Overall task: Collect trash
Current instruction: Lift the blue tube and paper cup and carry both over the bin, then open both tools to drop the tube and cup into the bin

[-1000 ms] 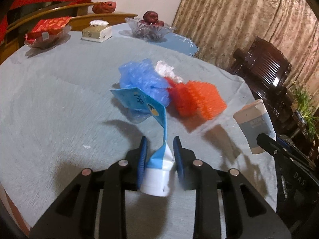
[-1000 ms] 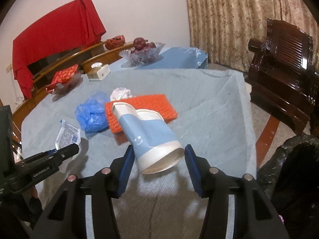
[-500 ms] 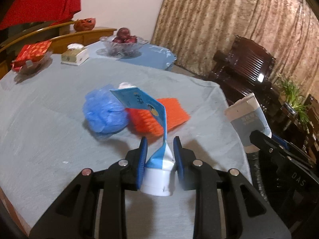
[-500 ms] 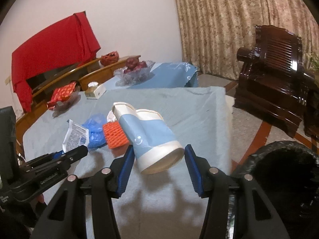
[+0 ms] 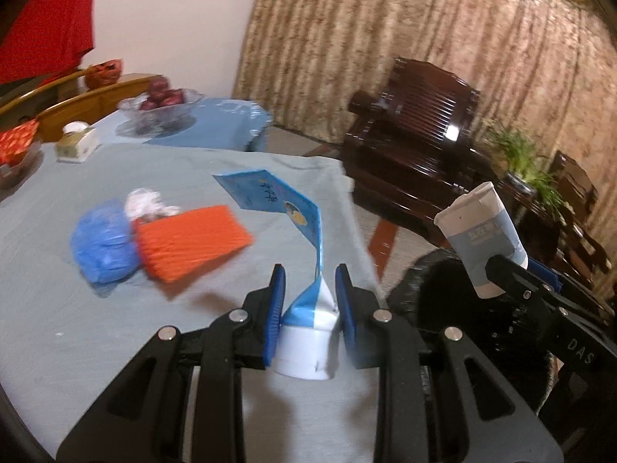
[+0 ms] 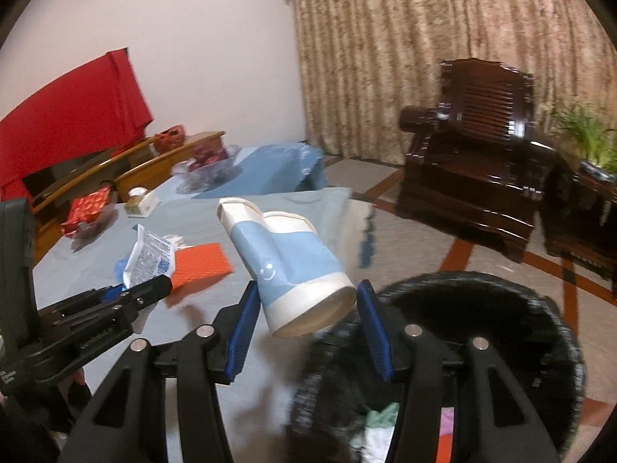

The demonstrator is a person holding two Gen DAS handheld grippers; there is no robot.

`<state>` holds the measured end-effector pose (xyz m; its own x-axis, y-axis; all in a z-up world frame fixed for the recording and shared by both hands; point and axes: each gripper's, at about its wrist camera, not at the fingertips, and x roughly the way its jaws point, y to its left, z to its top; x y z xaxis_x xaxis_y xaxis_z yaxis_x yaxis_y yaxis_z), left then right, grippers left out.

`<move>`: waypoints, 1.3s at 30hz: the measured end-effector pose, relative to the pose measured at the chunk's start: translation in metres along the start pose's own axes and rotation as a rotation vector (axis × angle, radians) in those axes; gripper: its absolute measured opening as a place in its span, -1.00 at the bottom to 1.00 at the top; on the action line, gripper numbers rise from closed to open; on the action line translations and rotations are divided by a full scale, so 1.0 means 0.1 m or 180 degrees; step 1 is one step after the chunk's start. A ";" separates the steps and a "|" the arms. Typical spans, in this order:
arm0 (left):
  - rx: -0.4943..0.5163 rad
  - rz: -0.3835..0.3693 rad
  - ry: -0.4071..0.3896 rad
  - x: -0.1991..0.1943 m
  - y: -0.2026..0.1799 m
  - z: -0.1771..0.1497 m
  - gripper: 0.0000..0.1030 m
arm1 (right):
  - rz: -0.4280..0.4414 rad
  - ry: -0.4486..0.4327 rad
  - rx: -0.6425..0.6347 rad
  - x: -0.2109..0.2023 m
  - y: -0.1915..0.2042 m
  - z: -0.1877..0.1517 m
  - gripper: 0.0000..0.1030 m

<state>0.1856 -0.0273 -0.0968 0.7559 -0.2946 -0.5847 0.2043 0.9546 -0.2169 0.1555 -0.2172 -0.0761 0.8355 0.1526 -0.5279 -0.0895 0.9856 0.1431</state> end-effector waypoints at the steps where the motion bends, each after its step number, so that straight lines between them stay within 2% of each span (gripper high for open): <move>1: 0.0028 -0.0036 0.0007 0.02 -0.06 0.00 -0.50 | -0.0038 -0.0005 0.0016 -0.03 -0.07 -0.01 0.00; 7: 0.0218 -0.0288 0.0044 0.14 -0.53 -0.03 -0.50 | -0.0333 -0.0011 0.0161 -0.26 -0.52 -0.11 0.00; 15: 0.0440 -0.0559 0.0066 0.27 -1.08 -0.15 -0.50 | -0.0615 0.0004 0.0294 -0.46 -0.90 -0.26 0.00; 25: 0.0614 -0.0742 0.0254 0.54 -1.39 -0.37 -0.50 | -0.0878 0.0079 0.0462 -0.53 -1.24 -0.45 0.01; 31: 0.0646 -0.0805 0.0332 0.64 -1.48 -0.44 -0.50 | -0.0928 0.0158 0.0541 -0.50 -1.36 -0.57 0.01; 34: 0.0624 -0.0861 0.0383 0.69 -1.52 -0.45 -0.46 | -0.0947 0.0195 0.0542 -0.49 -1.39 -0.61 0.09; 36: 0.0589 -0.0905 0.0376 0.69 -1.50 -0.45 0.05 | -0.1001 0.0216 0.0536 -0.49 -1.41 -0.63 0.12; 38: 0.0553 -0.0919 0.0294 0.64 -1.49 -0.44 0.22 | -0.1050 0.0231 0.0531 -0.49 -1.42 -0.65 0.33; 39: 0.0554 -0.0926 0.0283 0.64 -1.49 -0.43 0.25 | -0.1085 0.0227 0.0529 -0.50 -1.42 -0.66 0.37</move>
<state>0.1766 -0.1902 -0.1353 0.5949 -0.5508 -0.5855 0.5119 0.8211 -0.2524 0.0905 -0.3605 -0.1253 0.7618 -0.1714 -0.6247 0.2808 0.9564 0.0799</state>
